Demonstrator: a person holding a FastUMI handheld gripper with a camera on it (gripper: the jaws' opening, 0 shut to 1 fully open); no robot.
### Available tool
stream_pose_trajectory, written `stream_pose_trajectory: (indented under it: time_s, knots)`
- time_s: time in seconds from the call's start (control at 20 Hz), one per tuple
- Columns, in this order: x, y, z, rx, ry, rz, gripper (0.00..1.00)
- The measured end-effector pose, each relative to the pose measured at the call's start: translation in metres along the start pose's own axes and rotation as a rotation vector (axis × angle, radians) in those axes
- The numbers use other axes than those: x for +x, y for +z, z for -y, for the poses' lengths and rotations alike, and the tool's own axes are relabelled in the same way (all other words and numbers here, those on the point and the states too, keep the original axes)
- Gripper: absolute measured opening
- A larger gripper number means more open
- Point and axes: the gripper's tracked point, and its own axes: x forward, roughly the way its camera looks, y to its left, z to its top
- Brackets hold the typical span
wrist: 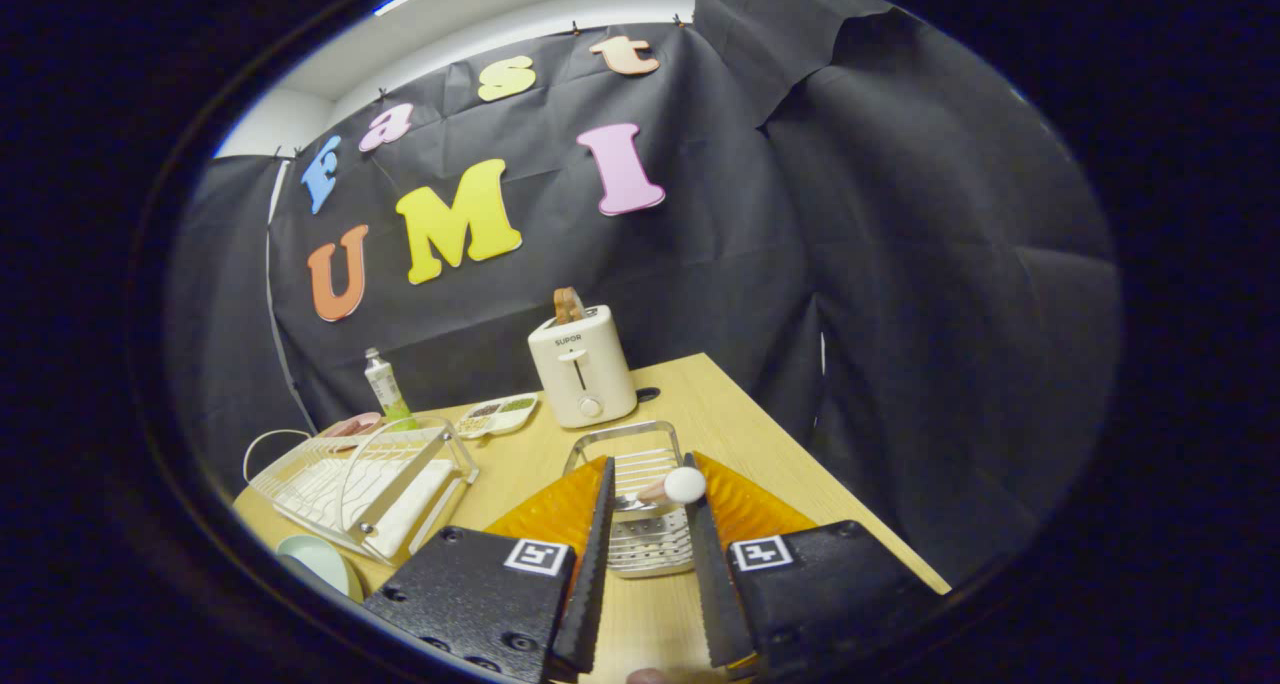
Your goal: Take the plate from the dish rack, then take the spoon from the basket and place it into the plate.
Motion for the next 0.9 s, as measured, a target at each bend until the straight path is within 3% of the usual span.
stream_pose_trajectory:
  time_s: [0.15, 0.35, 0.7, 0.9]
  knots:
    - [0.001, 0.0, -0.009, 0.022, 0.028, -0.03, 0.23]
    - [-0.001, 0.004, -0.012, 0.019, 0.031, -0.064, 0.13]
    - [-0.035, 0.047, -0.007, -0.046, -0.023, -0.029, 0.09]
    - [-0.08, 0.081, -0.041, -0.084, 0.035, 0.007, 0.09]
